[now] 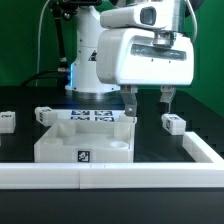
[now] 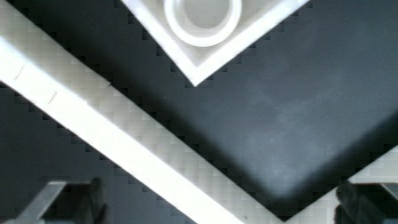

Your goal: Assemble one leg

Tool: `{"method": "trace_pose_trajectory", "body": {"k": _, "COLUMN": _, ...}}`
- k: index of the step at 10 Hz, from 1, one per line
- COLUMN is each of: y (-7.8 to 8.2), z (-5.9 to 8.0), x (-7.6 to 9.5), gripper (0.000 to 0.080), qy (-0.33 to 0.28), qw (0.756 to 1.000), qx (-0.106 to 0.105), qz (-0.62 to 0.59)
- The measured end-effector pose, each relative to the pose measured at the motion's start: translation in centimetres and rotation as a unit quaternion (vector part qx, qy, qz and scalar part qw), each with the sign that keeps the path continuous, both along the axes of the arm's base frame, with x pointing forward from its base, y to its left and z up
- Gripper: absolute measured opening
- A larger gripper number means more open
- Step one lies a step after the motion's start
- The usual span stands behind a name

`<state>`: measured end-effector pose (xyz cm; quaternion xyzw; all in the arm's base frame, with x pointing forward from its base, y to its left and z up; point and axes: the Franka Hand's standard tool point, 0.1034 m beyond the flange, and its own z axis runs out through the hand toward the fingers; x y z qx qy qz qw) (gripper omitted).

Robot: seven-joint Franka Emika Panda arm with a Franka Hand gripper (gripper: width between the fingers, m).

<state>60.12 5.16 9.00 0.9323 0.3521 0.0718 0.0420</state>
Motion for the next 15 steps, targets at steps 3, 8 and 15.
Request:
{"method": "trace_pose_trajectory", "body": {"k": 3, "y": 0.0, "z": 0.0, "x": 0.0, "gripper": 0.065, "qy": 0.0, "qw": 1.0, "qx": 0.0, "qz": 0.0}}
{"method": "trace_pose_trajectory", "body": {"k": 8, "y": 0.3, "z": -0.8, "x": -1.1, "gripper": 0.065, "qy": 0.001, "qw": 0.992, "qx": -0.033, "qz": 0.125}}
{"method": "trace_pose_trajectory", "body": {"k": 15, "y": -1.3, "z": -0.8, "x": -2.0, "gripper": 0.065, "qy": 0.068, "qw": 0.976, "qx": -0.066, "qz": 0.198}}
